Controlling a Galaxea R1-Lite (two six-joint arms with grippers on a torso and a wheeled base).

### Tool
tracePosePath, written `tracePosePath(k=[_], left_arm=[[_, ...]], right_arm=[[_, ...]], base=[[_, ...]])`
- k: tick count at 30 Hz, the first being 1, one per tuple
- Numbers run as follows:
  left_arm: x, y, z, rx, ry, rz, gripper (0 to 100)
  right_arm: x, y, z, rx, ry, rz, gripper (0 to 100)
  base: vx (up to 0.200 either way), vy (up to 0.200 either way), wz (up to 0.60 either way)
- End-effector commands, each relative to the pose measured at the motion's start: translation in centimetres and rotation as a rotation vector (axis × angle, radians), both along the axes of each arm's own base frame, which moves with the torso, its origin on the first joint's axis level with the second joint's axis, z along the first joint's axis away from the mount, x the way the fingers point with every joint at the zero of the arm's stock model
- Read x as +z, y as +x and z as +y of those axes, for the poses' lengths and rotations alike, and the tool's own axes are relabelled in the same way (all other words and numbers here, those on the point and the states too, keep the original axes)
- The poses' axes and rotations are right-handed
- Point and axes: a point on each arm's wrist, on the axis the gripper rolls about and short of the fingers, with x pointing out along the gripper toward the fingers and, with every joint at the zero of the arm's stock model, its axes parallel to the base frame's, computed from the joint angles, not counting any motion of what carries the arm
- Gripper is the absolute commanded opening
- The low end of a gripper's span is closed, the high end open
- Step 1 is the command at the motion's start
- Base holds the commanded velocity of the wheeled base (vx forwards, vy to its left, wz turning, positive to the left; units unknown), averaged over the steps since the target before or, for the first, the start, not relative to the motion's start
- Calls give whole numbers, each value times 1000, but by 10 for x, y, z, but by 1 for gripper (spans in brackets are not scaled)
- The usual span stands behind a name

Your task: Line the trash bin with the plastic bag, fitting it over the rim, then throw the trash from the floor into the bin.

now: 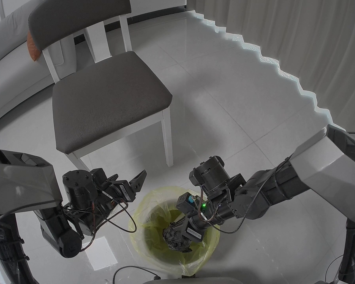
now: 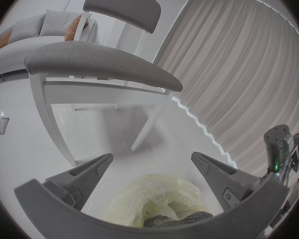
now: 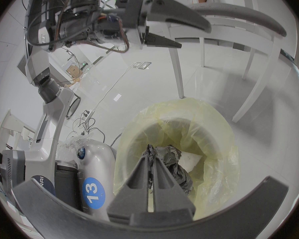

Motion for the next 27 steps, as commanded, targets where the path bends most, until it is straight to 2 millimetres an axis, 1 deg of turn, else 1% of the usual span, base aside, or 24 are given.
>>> tracePosePath(k=[1, 8, 11, 14, 16, 19, 20, 25, 27], left_arm=[[1, 0, 0, 0, -7, -15, 100], [0, 0, 0, 2, -7, -12, 100], [1, -1, -2, 2, -6, -13, 100], [1, 0, -2, 8, -6, -15, 100], [1, 0, -2, 8, -6, -15, 100], [1, 0, -2, 8, -6, -15, 100], [1, 0, -2, 8, -6, -14, 100], [0, 0, -1, 10, -6, -10, 100], [0, 0, -1, 10, -6, -10, 100]], right_arm=[[-17, 2, 3, 2, -26, 28, 0], [-20, 3, 4, 1, -30, 34, 0], [-33, 5, 7, 3, -45, 48, 0], [-38, 9, 9, 1, -48, 53, 0], [-46, 14, 11, -4, -52, 57, 0], [-51, 19, 12, -10, -53, 59, 0], [-52, 19, 13, -11, -53, 58, 100], [-49, 20, 10, -21, -51, 60, 100], [-42, 20, 8, -25, -43, 49, 100]], base=[[0, 0, 0], [0, 0, 0], [0, 0, 0], [0, 0, 0], [0, 0, 0], [0, 0, 0], [0, 0, 0], [0, 0, 0], [0, 0, 0]])
